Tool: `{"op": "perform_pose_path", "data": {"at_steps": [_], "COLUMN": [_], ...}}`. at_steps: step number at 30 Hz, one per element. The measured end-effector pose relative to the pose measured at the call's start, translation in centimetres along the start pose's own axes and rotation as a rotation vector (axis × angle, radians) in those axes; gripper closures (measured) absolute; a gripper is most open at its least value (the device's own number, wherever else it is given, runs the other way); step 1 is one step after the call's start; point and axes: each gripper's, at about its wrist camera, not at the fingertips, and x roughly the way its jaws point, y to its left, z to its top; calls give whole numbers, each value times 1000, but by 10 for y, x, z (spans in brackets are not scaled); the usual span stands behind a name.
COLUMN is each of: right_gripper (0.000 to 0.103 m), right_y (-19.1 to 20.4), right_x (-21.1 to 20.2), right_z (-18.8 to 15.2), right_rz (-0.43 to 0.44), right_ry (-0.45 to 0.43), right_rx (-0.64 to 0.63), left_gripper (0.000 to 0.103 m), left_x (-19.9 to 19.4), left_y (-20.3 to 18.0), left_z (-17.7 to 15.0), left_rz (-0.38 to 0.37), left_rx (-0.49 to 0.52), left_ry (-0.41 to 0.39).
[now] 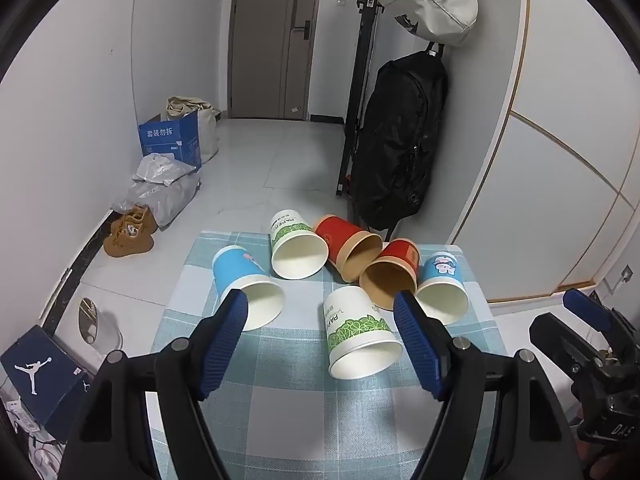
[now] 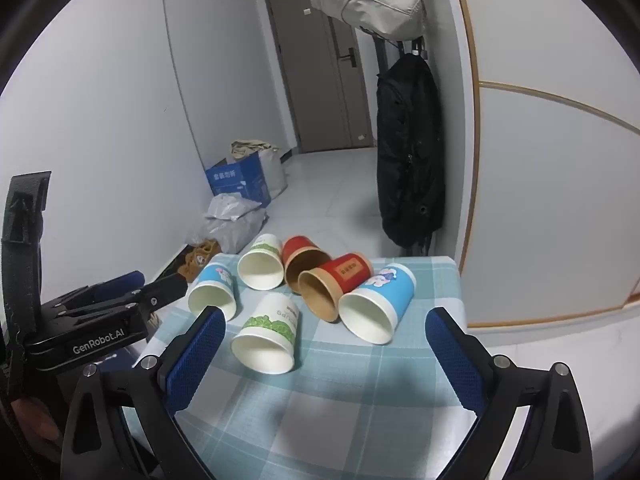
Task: Flip cup upright
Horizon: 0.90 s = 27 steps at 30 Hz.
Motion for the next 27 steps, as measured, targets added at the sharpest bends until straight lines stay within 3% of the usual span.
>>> {"op": "perform_pose_path", "data": {"at_steps": [4, 7, 27], "right_gripper": [2, 2, 2], "right_y": [-3, -5, -2], "right_x": [-5, -5, -4], "right_z": [-2, 1, 0], "right_rz": [-2, -10, -10], "right_ry": [-15, 0, -15], "right_rx": [-12, -15, -15], "left_gripper": [32, 32, 32], "left_x": [-9, 1, 0], "left_y": [-4, -1, -3], "left_z": [-2, 0, -3], "left_rz": [11, 7, 3], "left_rx": [12, 0, 12], "left_ry": [-35, 13, 9]}}
